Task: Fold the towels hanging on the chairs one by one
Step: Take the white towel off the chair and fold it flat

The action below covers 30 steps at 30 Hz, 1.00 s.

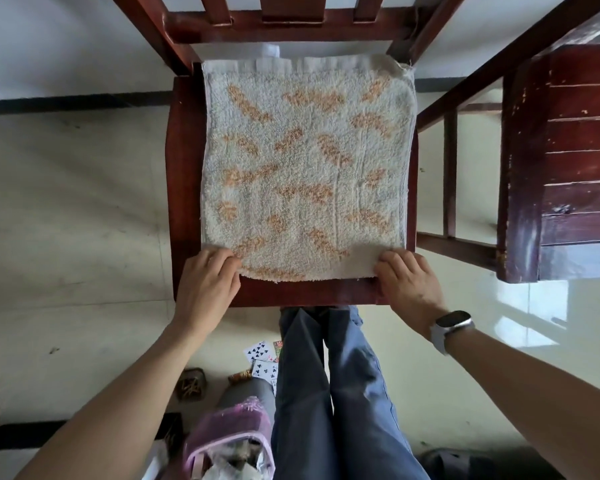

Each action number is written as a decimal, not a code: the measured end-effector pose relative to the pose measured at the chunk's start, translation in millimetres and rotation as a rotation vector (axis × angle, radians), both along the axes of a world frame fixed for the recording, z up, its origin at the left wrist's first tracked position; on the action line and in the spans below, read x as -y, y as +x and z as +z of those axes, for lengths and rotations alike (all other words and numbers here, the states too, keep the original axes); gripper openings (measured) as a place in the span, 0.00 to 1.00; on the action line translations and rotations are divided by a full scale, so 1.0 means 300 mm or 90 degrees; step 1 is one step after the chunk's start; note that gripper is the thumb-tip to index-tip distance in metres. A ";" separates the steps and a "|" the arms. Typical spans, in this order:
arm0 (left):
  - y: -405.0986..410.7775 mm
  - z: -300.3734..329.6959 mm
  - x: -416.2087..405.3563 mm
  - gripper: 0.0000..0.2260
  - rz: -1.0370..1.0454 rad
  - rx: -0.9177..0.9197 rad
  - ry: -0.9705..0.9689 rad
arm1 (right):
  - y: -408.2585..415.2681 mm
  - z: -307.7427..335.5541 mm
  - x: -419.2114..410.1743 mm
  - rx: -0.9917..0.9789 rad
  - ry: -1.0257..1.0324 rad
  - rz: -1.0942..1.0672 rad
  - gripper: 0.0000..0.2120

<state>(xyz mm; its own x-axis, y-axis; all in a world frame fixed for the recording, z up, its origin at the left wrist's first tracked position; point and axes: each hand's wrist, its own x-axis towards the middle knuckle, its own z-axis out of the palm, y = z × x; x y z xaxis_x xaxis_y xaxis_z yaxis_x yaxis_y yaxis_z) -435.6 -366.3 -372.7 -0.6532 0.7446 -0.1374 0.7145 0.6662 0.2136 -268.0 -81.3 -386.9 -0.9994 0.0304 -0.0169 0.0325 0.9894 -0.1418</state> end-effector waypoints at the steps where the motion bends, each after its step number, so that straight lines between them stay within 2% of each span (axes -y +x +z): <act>1: 0.006 0.005 0.000 0.04 0.004 0.009 -0.006 | 0.002 0.002 0.005 0.005 -0.004 -0.011 0.09; 5: 0.073 0.046 0.055 0.08 -0.018 0.071 -0.039 | 0.053 0.015 0.030 0.040 -0.003 -0.036 0.06; 10: 0.138 0.089 0.107 0.10 0.021 0.178 -0.084 | 0.111 0.086 0.063 0.060 -0.056 -0.049 0.11; 15: 0.110 0.138 0.070 0.04 0.090 0.234 -0.071 | 0.091 0.130 0.048 0.092 -0.136 -0.089 0.10; 17: 0.093 0.156 0.058 0.04 0.099 0.265 -0.074 | 0.092 0.137 0.042 0.083 -0.146 -0.055 0.07; 20: 0.074 0.166 0.064 0.09 0.117 0.330 -0.091 | 0.104 0.144 0.030 0.079 -0.123 0.078 0.09; 22: 0.058 0.173 0.071 0.10 0.146 0.365 -0.087 | 0.123 0.151 0.020 0.114 -0.114 0.160 0.15; 24: 0.033 0.190 0.060 0.09 0.199 0.405 -0.052 | 0.125 0.159 0.001 0.154 -0.125 0.179 0.19; 26: -0.004 0.209 0.031 0.08 0.263 0.435 0.009 | 0.086 0.181 -0.021 0.173 -0.165 0.125 0.11; 27: -0.028 0.216 0.013 0.08 0.304 0.441 0.046 | 0.051 0.199 -0.030 0.181 -0.208 0.057 0.08; 30: -0.113 0.229 -0.047 0.05 0.435 0.442 0.162 | -0.091 0.271 -0.048 0.177 -0.408 -0.260 0.14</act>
<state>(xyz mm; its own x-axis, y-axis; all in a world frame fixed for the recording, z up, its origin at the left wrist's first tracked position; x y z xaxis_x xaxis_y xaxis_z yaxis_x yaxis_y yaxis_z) -469.5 -352.0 -304.1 -0.7870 0.3003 -0.5389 -0.1403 0.7635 0.6303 -295.2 -67.1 -305.5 -0.8683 0.2920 -0.4009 0.4909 0.6216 -0.6105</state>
